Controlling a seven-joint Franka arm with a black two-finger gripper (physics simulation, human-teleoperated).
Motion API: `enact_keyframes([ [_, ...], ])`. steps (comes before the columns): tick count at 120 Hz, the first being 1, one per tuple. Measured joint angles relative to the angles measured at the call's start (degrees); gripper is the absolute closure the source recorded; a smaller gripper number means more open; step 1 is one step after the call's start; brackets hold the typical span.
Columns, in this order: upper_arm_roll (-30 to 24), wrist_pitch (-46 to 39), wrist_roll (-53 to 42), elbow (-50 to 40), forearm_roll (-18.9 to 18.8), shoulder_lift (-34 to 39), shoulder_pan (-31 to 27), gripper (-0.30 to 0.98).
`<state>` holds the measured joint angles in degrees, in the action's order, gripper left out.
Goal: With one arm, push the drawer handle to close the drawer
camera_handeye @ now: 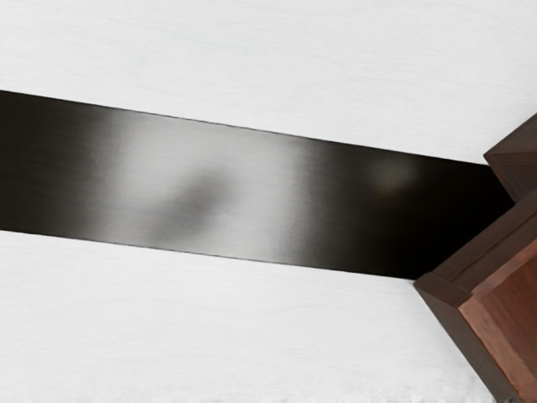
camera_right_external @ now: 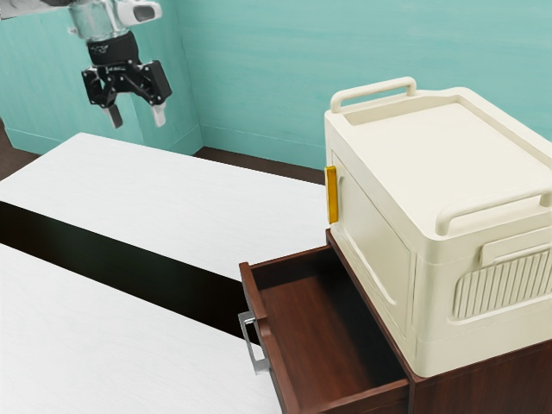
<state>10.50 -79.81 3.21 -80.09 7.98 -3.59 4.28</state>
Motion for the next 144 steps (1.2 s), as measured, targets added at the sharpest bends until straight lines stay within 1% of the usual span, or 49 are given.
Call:
enact_keyframes([
  [5,-0.52,-0.22,0.21,-1.76,-0.32,0.96,-0.32,0.00],
  [9,-1.66,-0.76,0.38,-5.61,-0.98,4.31,-0.79,0.00],
  [14,-3.34,-2.28,0.58,-14.49,-2.03,11.44,-1.22,0.00],
  [19,-4.52,-4.29,0.76,-23.62,-3.43,17.59,-0.43,0.00],
  [31,-5.36,-10.38,0.63,-44.90,-6.75,31.40,1.81,0.02],
  [38,-5.45,-14.23,-0.20,-53.19,-8.56,34.69,5.16,0.05],
  [46,-4.94,-18.37,-1.10,-59.43,-9.91,35.35,10.21,0.12],
  [53,-3.08,-22.10,-2.05,-61.45,-10.88,33.27,13.44,0.18],
  [60,-2.33,-25.43,-3.23,-63.84,-11.75,33.25,14.81,0.25],
  [68,-3.97,-28.19,-4.35,-67.13,-12.33,35.10,16.56,0.32],
  [77,-4.99,-30.64,-5.11,-68.15,-12.38,35.64,19.16,0.37],
  [91,-5.31,-35.31,-6.04,-67.76,-10.16,33.40,20.19,0.44],
  [101,-7.48,-37.72,-6.58,-67.43,-9.08,32.78,20.83,0.50],
  [110,-8.20,-39.87,-7.04,-67.35,-8.51,31.85,21.76,0.53],
  [121,-9.65,-41.67,-7.50,-66.64,-8.00,31.37,22.10,0.55],
  [135,-11.12,-43.20,-7.97,-65.38,-6.16,29.07,22.16,0.57],
  [144,-13.12,-43.62,-8.20,-65.16,-4.75,28.55,22.17,0.57],
])
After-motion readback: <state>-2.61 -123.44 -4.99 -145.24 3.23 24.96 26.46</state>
